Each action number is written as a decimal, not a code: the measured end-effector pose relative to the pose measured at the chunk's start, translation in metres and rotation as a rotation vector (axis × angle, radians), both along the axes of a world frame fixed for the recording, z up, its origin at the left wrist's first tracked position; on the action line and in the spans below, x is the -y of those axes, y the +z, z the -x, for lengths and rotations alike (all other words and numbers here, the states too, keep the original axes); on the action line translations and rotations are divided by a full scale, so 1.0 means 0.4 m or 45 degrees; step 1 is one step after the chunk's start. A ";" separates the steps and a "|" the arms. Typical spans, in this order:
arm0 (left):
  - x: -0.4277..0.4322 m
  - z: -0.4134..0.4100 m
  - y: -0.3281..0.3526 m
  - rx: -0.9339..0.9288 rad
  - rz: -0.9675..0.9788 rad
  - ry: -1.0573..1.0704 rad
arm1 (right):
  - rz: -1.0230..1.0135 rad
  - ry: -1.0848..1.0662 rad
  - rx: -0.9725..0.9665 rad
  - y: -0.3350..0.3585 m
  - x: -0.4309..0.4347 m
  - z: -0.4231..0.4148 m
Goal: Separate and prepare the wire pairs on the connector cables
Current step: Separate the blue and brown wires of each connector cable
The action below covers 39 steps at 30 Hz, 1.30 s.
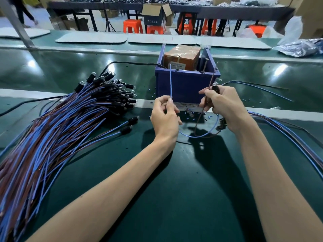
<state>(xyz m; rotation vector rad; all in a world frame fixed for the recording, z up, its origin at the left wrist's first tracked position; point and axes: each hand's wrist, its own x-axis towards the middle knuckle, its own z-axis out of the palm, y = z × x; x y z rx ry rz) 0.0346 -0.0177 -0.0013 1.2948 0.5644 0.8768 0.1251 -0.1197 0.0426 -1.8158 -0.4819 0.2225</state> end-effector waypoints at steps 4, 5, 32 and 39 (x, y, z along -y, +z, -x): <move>-0.003 -0.002 0.004 -0.029 -0.010 -0.066 | -0.065 -0.035 0.019 -0.009 -0.008 -0.007; -0.004 -0.002 0.004 -0.037 -0.012 -0.073 | -0.077 -0.030 0.029 -0.009 -0.009 -0.007; -0.002 0.001 -0.004 -0.054 0.022 -0.073 | 0.046 0.160 0.069 0.006 0.005 0.007; -0.003 0.001 0.001 -0.030 0.101 -0.020 | 0.063 0.143 0.100 0.008 0.005 0.007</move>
